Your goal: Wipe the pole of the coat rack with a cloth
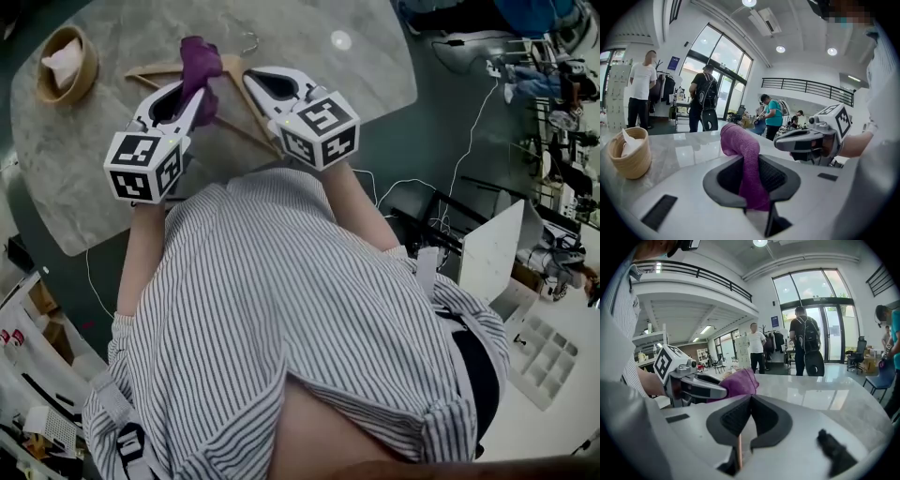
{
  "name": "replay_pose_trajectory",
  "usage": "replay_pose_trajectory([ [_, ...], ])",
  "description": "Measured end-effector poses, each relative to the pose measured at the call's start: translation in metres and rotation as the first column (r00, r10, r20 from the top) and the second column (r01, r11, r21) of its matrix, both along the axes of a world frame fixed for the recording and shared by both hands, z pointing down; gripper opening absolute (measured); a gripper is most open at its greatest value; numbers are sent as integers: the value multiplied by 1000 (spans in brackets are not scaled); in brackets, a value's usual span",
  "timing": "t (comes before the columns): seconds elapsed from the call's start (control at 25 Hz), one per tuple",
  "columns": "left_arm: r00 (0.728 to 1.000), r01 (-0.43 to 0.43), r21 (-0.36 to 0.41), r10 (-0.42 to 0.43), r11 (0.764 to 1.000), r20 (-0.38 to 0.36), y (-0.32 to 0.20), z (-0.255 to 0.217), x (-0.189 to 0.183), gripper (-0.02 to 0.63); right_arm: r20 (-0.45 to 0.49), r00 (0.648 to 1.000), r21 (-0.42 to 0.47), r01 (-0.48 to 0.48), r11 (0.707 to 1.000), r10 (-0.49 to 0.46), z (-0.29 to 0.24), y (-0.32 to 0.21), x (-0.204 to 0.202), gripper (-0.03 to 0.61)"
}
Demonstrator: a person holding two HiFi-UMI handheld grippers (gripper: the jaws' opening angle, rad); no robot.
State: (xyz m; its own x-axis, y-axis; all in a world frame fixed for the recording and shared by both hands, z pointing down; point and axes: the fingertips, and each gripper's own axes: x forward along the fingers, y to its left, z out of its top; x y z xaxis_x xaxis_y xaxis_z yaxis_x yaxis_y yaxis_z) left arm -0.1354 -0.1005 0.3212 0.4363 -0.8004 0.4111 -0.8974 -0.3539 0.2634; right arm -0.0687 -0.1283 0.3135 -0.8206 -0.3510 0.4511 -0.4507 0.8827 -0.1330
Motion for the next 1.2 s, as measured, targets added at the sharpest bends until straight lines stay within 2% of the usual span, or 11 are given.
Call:
replay_pose_trajectory([
  [0.28,1000,3,27,-3,1000,8,4,-4,2,91,6,1000,25,-13,1000,13,1,-1,-9,15],
  [0.52,1000,27,13,-28,1000,9,8,-2,1,90,0,1000,36,-16,999,16,2,2,-9,15],
  [1.2,998,61,6,-60,998,-31,11,-1,3,90,7,999,10,-47,999,47,5,5,3,15],
])
